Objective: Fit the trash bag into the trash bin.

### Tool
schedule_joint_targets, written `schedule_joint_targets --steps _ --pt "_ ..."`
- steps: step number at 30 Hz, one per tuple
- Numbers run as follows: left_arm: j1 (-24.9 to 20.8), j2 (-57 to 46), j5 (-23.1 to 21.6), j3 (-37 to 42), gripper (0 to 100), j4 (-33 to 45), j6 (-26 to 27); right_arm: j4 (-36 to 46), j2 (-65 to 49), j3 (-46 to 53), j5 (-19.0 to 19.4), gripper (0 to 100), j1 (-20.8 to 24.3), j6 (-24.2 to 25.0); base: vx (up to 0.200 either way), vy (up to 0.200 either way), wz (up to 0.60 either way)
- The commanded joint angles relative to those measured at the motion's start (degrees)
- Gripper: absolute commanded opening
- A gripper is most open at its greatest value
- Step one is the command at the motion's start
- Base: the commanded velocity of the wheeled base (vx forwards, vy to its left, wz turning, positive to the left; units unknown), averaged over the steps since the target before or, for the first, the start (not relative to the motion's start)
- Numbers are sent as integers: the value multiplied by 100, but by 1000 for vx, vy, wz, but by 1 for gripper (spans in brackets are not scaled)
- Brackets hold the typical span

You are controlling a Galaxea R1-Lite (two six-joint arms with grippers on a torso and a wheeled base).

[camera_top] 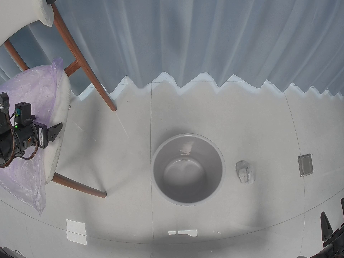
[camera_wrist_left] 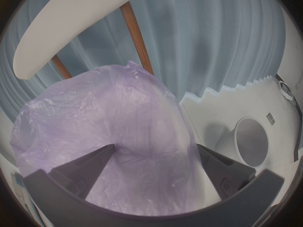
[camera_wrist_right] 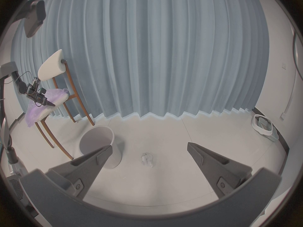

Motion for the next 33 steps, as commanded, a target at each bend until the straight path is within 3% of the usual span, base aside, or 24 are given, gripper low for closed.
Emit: schedule_joint_targets --steps 1,9,17,18,19,28,29,33 --pt "165 173 -161 55 0 1 -3 8 -96 101 6 100 0 2 0 0 0" --pt "165 182 -214 108 0 10 -258 -1 -88 101 6 100 0 2 0 0 0" --pt "86 -55 -689 99 0 10 -2051 -1 -96 101 6 100 0 2 0 0 0" --pt "86 -55 -689 99 0 10 -2051 -1 -96 101 6 100 0 2 0 0 0" --pt "113 -117 -908 125 0 10 -2446 -1 -96 101 6 100 0 2 0 0 0" --pt "174 -424 -1612 292 0 1 -3756 -1 -96 101 6 100 0 10 0 0 0" --pt "227 -477 -1761 327 0 1 -4125 -1 -96 101 6 100 0 10 0 0 0" --pt "403 -486 -1823 336 0 -8 -4309 -1 -88 101 6 100 0 10 0 0 0"
